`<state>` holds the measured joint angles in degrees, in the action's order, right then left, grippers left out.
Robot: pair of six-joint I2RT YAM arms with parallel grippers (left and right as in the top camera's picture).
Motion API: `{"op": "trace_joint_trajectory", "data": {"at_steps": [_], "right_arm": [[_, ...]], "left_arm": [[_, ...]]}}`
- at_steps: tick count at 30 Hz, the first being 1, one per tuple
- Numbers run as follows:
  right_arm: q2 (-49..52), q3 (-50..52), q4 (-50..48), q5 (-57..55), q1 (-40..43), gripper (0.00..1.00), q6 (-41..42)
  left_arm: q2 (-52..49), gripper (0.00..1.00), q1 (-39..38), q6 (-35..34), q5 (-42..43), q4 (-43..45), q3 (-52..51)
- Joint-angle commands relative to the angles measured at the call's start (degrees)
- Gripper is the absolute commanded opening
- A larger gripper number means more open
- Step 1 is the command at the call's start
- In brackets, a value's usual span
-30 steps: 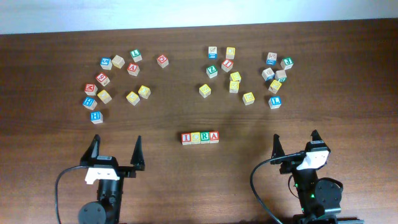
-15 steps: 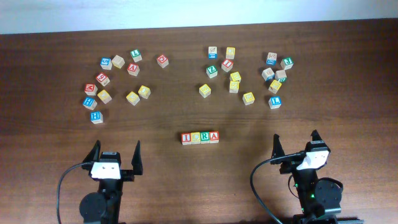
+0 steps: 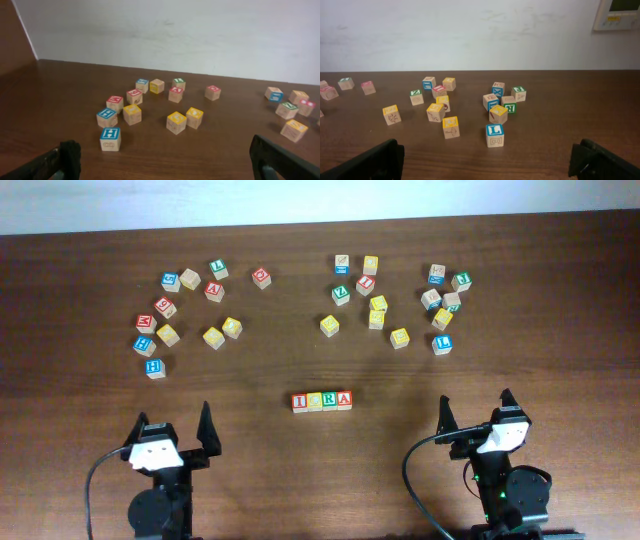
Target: Spell out ICRA
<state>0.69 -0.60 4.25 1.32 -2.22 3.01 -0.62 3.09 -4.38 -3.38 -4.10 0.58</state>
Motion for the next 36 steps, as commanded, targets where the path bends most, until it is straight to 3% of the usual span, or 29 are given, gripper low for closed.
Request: {"op": "trace_joint_trajectory", "data": {"at_steps": [1, 4, 36], "right_arm": [[-0.48, 0.28, 0.31, -0.31, 0.37, 0.98, 0.28], [-0.48, 0.28, 0.31, -0.33, 0.37, 0.98, 0.28], [-0.48, 0.28, 0.31, -0.33, 0.37, 0.98, 0.28]], "left_arm": [[0.33, 0.99, 0.35, -1.51, -1.81, -0.26, -0.17], [0.33, 0.99, 0.33, 4.24, 0.81, -0.61, -0.15], [0.33, 0.99, -0.09, 5.29, 0.79, -0.57, -0.11]]}}
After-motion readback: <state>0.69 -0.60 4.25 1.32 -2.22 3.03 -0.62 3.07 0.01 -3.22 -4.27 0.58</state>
